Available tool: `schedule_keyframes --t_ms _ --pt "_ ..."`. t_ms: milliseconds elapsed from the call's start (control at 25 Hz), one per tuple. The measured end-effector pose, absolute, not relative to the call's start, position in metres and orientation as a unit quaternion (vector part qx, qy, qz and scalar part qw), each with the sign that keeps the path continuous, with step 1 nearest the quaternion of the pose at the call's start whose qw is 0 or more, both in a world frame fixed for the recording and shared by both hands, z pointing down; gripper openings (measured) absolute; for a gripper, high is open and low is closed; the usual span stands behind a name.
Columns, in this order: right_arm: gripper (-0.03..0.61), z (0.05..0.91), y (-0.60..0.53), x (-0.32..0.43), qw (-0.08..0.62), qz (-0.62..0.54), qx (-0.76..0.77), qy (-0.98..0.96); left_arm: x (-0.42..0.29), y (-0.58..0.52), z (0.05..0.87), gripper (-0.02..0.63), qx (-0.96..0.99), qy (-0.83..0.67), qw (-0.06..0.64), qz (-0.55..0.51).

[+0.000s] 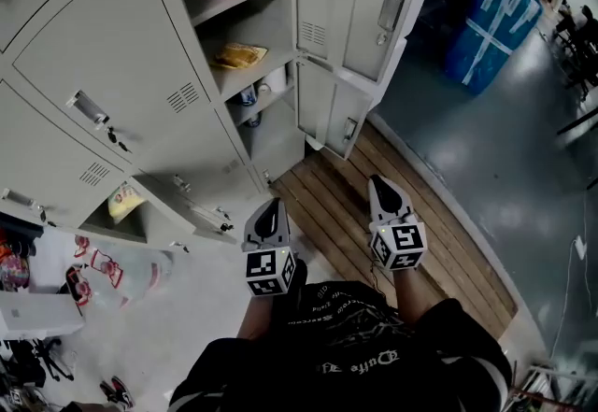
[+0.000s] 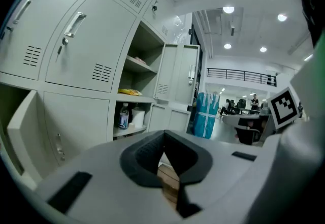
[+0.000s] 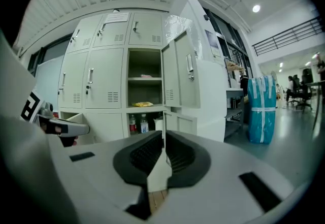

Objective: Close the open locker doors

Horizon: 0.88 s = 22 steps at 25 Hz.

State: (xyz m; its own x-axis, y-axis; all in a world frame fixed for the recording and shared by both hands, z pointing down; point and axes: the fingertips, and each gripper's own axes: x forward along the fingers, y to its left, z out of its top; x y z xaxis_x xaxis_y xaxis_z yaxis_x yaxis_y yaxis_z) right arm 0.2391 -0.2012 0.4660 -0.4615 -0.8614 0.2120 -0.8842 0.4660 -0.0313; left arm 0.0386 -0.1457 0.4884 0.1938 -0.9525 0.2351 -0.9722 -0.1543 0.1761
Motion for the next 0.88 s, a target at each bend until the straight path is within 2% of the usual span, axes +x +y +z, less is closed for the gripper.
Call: schedule_keyframes --t_ms 200,400,560,600,720,880 --pt "0.008 0.455 -0.257 0.232 0.066 0.076 0.545 -0.832 0.014 -0.201 0.487 0.008 0.756 -0.634 0.154 0.053" --pt "0.008 0.452 -0.295 0.223 0.092 0.052 0.563 -0.819 0.007 -0.237 0.489 0.008 0.779 -0.603 0.166 0.052" --pt "0.01 0.445 -0.321 0.232 0.069 0.065 0.594 -0.799 0.002 -0.253 0.488 0.008 0.792 -0.585 0.167 0.056" --pt "0.016 0.442 -0.327 0.234 0.071 0.061 0.598 -0.796 0.001 -0.256 0.488 0.008 0.793 -0.582 0.169 0.058" --pt "0.118 0.432 -0.347 0.244 0.082 0.047 0.598 -0.796 0.001 -0.264 0.487 0.008 0.796 -0.577 0.173 0.059" --pt "0.144 0.411 -0.384 0.27 0.056 0.051 0.601 -0.796 0.002 -0.273 0.485 0.008 0.797 -0.577 0.171 0.058"
